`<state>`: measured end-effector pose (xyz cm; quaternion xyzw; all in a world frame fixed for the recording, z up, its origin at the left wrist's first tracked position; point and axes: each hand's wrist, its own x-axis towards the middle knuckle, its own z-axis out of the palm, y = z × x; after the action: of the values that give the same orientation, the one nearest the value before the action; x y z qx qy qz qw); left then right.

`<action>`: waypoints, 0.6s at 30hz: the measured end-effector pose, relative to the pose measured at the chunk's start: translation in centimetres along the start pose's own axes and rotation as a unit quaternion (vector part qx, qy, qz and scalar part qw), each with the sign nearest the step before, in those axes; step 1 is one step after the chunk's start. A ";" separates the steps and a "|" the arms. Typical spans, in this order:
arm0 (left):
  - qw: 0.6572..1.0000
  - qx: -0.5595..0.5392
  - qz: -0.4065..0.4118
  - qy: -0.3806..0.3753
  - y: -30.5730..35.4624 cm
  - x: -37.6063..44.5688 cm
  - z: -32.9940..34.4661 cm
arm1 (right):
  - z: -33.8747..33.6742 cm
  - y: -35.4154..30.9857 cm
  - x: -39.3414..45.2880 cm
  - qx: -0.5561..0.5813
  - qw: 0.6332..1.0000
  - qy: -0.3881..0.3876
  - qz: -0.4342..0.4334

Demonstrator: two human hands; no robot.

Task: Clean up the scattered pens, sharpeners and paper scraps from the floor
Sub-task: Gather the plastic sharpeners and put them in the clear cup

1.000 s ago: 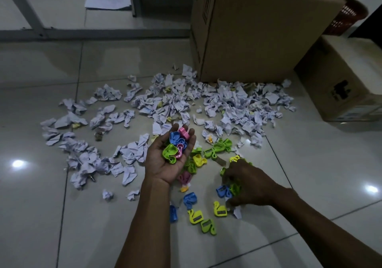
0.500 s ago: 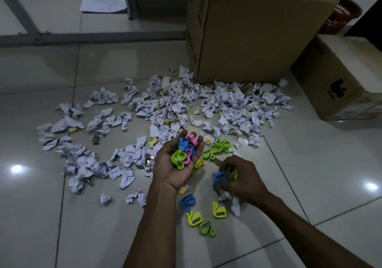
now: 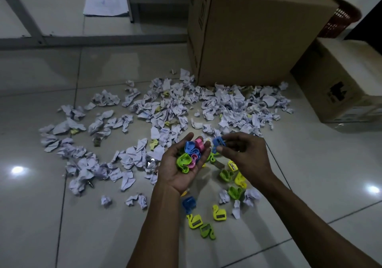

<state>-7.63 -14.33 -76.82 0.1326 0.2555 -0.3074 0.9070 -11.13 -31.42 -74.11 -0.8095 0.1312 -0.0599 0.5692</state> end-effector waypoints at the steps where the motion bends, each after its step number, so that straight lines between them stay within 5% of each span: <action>1: 1.000 0.005 -0.003 0.000 -0.1 0.0 0.1 | 0.2 -0.6 0.2 0.000 1.000 -0.006 -0.012; 13: 0.999 0.007 -0.030 -0.017 -0.2 0.0 -0.1 | 2.2 -4.8 1.0 -0.118 0.976 -0.145 -0.111; 18: 0.999 0.019 -0.031 -0.020 -0.5 -0.3 0.3 | 3.1 -4.6 1.3 -0.234 0.951 -0.132 -0.151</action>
<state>-8.01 -14.69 -76.47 0.1353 0.2354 -0.3427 0.8993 -8.44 -27.54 -70.92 -0.9308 -0.0589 -0.0051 0.3607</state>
